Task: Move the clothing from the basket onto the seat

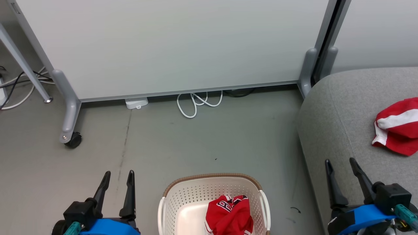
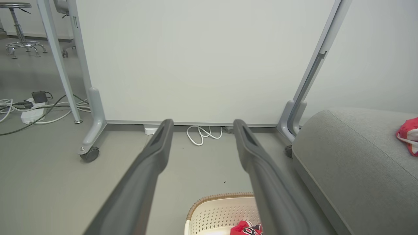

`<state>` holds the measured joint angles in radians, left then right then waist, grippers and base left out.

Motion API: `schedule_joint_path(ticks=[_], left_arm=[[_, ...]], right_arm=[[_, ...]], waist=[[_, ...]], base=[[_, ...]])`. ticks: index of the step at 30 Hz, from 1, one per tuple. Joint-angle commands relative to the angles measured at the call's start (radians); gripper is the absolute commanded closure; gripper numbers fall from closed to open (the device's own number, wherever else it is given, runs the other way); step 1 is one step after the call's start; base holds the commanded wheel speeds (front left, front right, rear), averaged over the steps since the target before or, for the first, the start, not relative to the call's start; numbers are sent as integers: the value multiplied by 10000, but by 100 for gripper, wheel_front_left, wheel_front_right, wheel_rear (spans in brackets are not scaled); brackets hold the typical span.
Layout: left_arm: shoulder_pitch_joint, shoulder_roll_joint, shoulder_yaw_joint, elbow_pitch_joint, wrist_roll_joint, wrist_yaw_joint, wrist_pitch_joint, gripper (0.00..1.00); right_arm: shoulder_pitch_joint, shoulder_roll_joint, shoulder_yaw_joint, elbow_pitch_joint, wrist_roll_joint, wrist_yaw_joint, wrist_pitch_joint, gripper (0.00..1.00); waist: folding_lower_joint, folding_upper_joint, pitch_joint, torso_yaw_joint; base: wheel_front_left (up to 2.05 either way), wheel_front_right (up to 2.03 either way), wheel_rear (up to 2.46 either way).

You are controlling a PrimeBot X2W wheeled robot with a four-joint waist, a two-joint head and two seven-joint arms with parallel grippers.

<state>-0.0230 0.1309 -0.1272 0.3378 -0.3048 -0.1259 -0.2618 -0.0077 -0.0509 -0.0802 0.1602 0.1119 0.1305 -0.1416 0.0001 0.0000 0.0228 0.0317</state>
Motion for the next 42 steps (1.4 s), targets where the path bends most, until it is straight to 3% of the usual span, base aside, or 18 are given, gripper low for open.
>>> schedule_joint_path(ticks=[1, 10, 19, 30, 42], left_arm=[[25, 27, -10, -11, 36, -75, -47, 0], [-446, 94, -264, 119, 14, -75, -46, 0], [-1262, 199, -691, 728, -142, -75, -47, 0], [-2960, 414, -2043, 3143, -938, -45, -2, 0], [-4581, 888, -3545, 5228, -1432, -45, 172, 0]], right_arm=[[52, 8, 25, -62, 62, 5, -15, 0], [-375, 6, 414, -230, 0, 5, -26, 0], [-1135, 5, 1299, -261, 190, 5, -285, 0], [-2263, 10, 2328, -42, 644, 5, -825, 0], [-3124, 11, 3078, 105, 1185, 5, -1179, 0]], waist=[[-1, 0, 41, -18], [-1, 0, 759, -454], [-1, 0, 2286, -1641], [-1, 0, 4419, -3161], [-1, 0, 6336, -3888]], base=[[0, 0, 0], [0, 0, 0], [0, 0, 0], [0, 0, 0], [0, 0, 0]])
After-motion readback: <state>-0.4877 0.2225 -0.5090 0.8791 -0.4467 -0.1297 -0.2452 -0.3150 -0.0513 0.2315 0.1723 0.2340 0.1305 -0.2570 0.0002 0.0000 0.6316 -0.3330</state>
